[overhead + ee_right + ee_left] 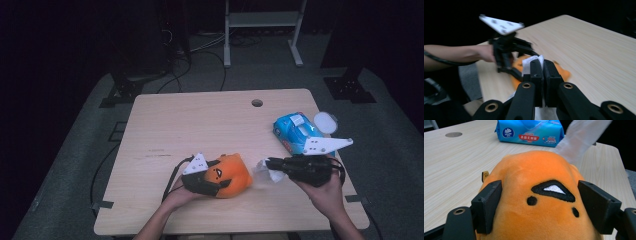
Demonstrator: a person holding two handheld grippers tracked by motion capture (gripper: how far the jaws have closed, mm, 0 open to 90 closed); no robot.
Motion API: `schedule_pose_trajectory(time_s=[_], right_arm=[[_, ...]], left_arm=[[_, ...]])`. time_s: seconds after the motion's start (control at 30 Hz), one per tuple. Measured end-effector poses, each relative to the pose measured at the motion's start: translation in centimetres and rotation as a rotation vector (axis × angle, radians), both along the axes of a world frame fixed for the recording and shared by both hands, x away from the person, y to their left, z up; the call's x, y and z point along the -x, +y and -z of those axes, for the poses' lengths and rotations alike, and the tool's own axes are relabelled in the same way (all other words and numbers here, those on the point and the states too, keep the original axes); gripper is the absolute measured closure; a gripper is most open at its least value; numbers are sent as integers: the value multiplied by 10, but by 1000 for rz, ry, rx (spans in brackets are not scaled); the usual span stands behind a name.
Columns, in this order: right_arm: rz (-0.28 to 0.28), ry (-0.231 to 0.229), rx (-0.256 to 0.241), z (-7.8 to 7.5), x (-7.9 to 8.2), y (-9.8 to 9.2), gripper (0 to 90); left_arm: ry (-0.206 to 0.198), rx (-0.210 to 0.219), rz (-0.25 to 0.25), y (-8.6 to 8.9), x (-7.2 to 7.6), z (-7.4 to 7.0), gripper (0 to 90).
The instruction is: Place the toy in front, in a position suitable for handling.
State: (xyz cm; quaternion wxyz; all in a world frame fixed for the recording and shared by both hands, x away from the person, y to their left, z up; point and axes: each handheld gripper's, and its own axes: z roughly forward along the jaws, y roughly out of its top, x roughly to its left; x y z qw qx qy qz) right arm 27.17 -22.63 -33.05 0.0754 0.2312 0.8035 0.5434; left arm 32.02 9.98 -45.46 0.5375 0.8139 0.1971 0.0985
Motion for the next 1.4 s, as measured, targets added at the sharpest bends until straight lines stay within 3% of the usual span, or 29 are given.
schedule_pose_trajectory(time_s=[0.23, 0.37, 0.43, 0.5, 0.63, 0.67, 0.73, 0.87, 1.07, 1.23, 1.4], right_arm=[[-145, -45, -38, -32, 15, 33, 866], [-169, -82, -26, -41, 12, 49, 866], [-155, -76, -22, -35, 4, 53, 865], [-115, -65, 5, -18, -11, 57, 864], [-41, -28, 67, 22, -36, 59, 862], [-33, 0, 72, 36, -41, 58, 861], [-19, -5, 119, 53, -44, 59, 858], [-12, 41, 148, 79, -44, 59, 858], [5, 66, 115, 80, -52, 54, 862], [25, 73, 88, 79, -61, 52, 862], [56, 41, 50, 62, -73, 52, 864]], left_arm=[[-2, 5, 5, 0, 0, 1, 213], [-7, 7, 9, 0, 0, 1, 209], [-8, 4, 10, 1, 0, 1, 208], [-8, 5, 7, 1, 0, 1, 208], [-9, 1, 10, 1, 0, 0, 207], [-8, 7, 9, 1, 0, 1, 207], [-1, 13, 8, 1, -1, 1, 207], [-2, 11, 9, 1, -1, 1, 206], [5, 13, 11, 2, -2, -1, 196], [-2, 2, 41, 3, -2, -4, 187], [-28, -12, 76, 2, 0, -5, 187]])
